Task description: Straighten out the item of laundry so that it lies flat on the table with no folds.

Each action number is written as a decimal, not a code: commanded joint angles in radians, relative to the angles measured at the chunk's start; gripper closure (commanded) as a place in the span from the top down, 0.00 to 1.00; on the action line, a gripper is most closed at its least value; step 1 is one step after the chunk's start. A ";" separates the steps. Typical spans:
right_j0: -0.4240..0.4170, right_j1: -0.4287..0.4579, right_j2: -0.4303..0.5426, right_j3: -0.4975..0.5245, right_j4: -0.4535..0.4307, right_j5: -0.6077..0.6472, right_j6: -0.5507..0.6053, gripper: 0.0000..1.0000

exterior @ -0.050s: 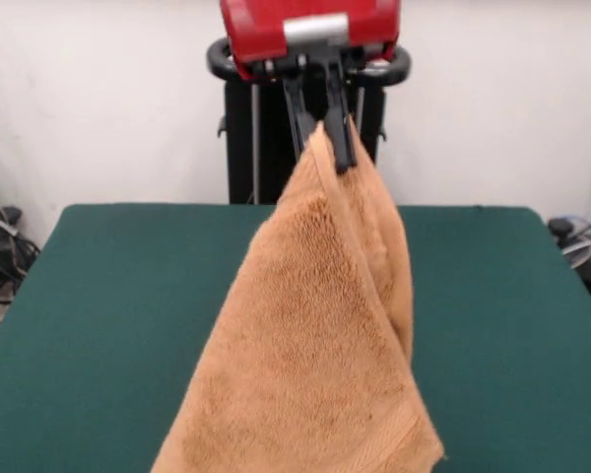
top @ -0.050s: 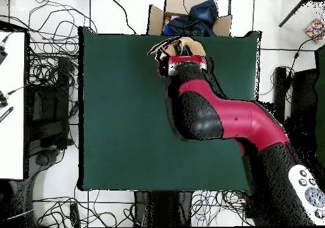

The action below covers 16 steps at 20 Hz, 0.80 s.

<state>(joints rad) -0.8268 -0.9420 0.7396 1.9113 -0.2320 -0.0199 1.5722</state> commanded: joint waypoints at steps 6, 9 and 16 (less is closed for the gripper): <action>-0.038 0.105 0.073 0.158 -0.097 -0.014 0.131 0.00; -0.050 0.108 0.081 0.174 -0.106 0.028 0.106 0.00; -0.067 0.124 0.061 0.209 -0.150 0.123 0.037 0.00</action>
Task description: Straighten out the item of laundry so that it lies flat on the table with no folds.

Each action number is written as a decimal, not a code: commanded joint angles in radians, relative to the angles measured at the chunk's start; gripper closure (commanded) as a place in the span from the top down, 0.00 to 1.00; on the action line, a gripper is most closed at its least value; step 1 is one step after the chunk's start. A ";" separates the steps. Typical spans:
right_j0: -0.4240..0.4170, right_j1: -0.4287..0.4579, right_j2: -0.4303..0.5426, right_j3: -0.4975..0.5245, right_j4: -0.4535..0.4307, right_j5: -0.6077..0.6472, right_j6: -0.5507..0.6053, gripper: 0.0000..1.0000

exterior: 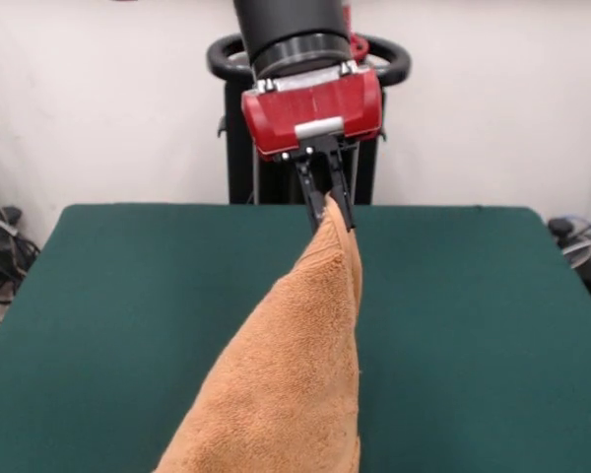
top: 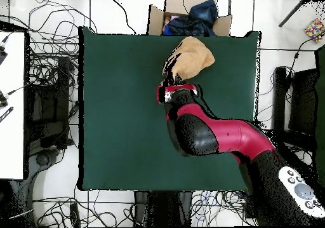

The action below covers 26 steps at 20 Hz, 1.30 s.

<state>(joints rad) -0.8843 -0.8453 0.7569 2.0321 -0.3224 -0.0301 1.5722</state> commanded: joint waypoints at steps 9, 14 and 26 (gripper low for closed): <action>-0.005 0.038 -0.018 0.082 -0.135 0.200 -0.021 0.00; -0.030 0.049 -0.016 0.081 -0.183 0.239 -0.043 0.00; -0.142 0.071 0.048 0.094 -0.290 0.358 -0.139 0.00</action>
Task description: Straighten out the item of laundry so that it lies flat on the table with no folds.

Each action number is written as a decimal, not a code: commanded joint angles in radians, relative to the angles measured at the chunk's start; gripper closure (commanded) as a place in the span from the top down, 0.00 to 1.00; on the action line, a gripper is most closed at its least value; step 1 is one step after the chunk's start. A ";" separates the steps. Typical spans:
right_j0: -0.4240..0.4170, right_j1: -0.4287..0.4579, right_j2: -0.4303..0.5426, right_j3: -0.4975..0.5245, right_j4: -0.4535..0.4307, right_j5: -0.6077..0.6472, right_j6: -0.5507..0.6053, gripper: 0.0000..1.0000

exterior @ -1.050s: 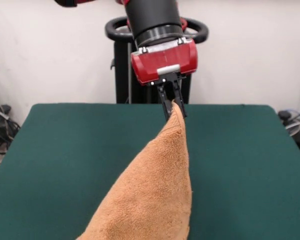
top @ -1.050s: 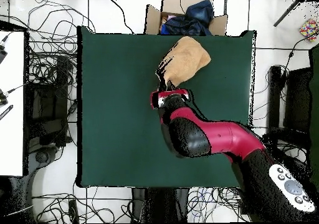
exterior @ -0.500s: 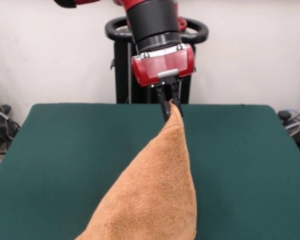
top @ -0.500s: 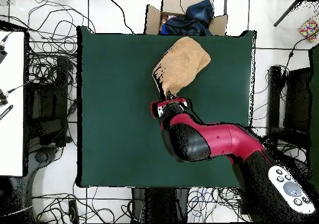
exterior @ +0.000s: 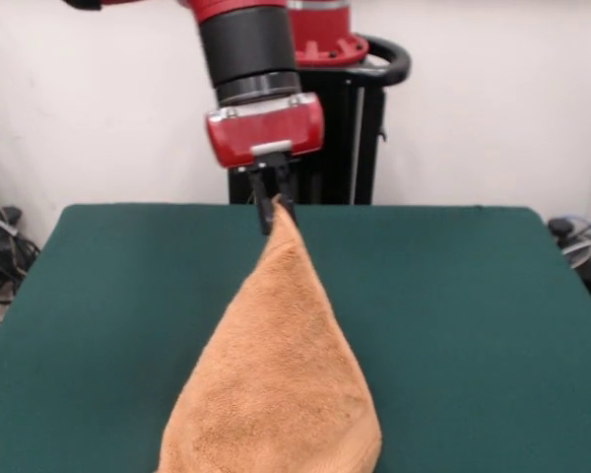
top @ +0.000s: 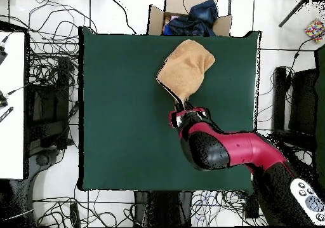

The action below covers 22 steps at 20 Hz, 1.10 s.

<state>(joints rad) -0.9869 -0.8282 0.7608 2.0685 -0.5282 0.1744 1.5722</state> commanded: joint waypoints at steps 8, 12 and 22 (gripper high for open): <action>-0.031 0.089 0.013 0.040 -0.177 0.223 -0.152 0.00; -0.060 0.082 0.038 0.050 -0.188 0.281 -0.185 0.00; -0.151 0.023 0.134 0.110 -0.184 0.446 -0.330 0.00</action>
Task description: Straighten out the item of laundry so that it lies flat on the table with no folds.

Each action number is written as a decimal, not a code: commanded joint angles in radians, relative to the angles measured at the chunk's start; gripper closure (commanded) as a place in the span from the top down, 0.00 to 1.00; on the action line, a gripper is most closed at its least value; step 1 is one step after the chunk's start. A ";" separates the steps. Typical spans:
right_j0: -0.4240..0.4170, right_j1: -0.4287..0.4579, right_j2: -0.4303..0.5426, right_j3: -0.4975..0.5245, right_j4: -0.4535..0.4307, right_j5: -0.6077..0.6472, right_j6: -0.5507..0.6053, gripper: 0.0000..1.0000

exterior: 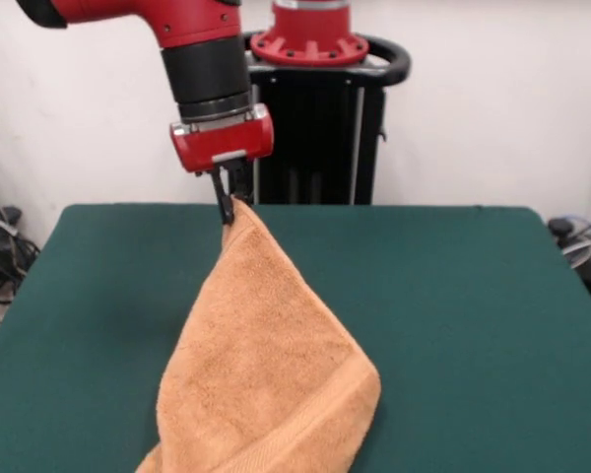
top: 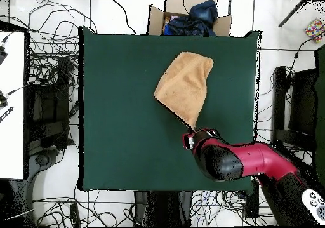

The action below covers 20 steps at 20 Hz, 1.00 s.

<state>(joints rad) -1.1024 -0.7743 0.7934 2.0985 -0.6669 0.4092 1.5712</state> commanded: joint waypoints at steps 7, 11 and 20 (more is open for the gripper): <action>-0.066 -0.051 0.152 0.124 -0.046 0.313 -0.391 0.00; -0.068 -0.053 0.166 0.137 -0.026 0.360 -0.424 0.00; -0.063 -0.109 0.188 0.178 0.030 0.407 -0.459 0.00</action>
<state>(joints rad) -1.1887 -0.8614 0.9221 2.2035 -0.6589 0.7125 1.2529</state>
